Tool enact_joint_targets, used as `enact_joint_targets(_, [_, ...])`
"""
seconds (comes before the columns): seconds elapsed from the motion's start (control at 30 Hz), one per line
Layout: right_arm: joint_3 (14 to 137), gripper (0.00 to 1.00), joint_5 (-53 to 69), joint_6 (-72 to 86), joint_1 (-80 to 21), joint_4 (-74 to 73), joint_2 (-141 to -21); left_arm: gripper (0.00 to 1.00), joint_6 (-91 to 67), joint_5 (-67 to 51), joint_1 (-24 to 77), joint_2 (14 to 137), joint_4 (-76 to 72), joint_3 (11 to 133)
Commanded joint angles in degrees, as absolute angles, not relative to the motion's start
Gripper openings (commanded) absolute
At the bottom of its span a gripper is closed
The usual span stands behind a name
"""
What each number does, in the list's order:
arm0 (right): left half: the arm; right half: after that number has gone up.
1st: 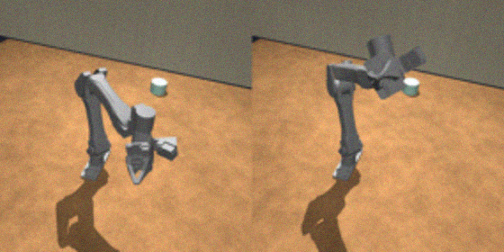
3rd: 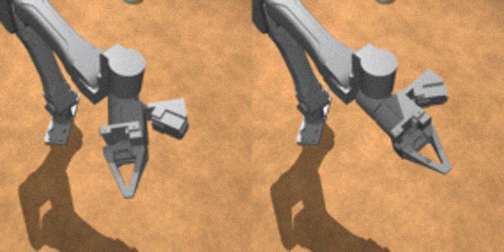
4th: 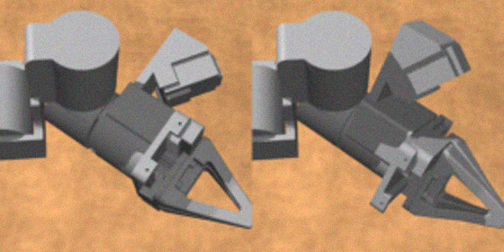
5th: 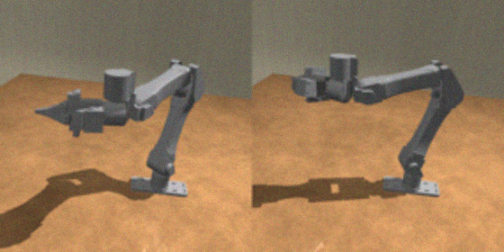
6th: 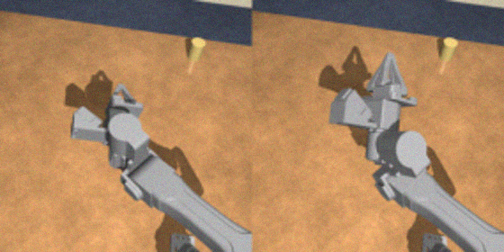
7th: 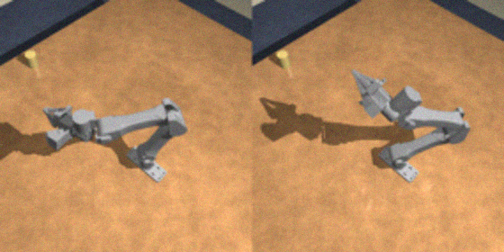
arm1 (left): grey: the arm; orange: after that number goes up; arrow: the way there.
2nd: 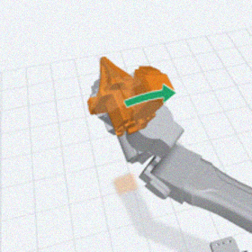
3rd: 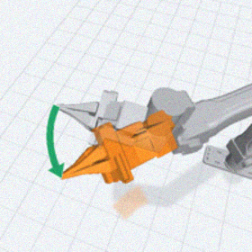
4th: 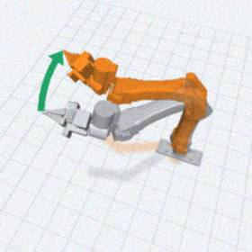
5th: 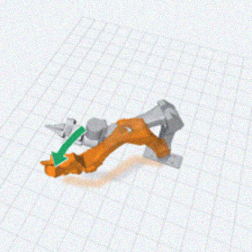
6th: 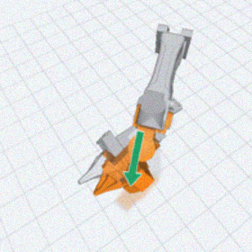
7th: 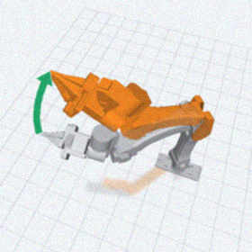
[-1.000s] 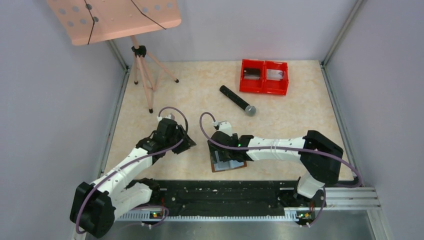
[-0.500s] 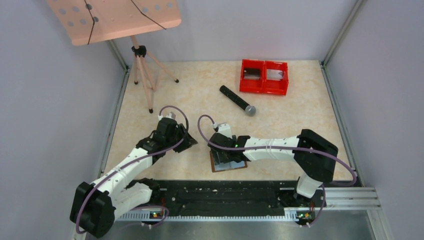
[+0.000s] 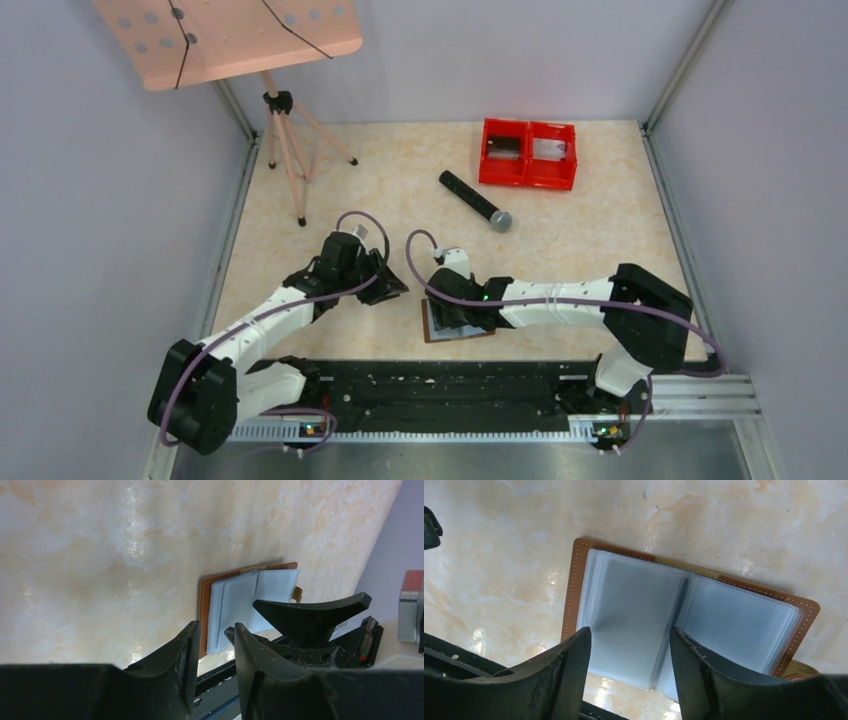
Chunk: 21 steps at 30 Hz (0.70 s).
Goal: Take the credit cards out of the card holder
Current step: Remove the credit card from the card holder.
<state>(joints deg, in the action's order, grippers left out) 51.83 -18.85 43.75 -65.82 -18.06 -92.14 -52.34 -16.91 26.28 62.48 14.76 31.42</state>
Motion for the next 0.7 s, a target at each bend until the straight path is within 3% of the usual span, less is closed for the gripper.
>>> enact_joint_targets(0.0, [50.12, 0.59, -17.56, 44.35, -65.22, -13.8, -89.0, 0.36, -52.18, -21.23, 26.39, 63.89, 8.63, 30.36])
enact_joint_targets(0.23, [50.53, 0.74, -17.22, 44.11, -65.14, -14.11, -89.73, 0.36, -52.63, -20.68, 26.5, 64.25, 8.35, 30.36])
enact_joint_targets(0.67, [51.42, 0.67, -18.61, 44.26, -65.19, -16.25, -92.78, 0.36, -52.12, -20.24, 26.61, 63.87, 9.18, 30.29])
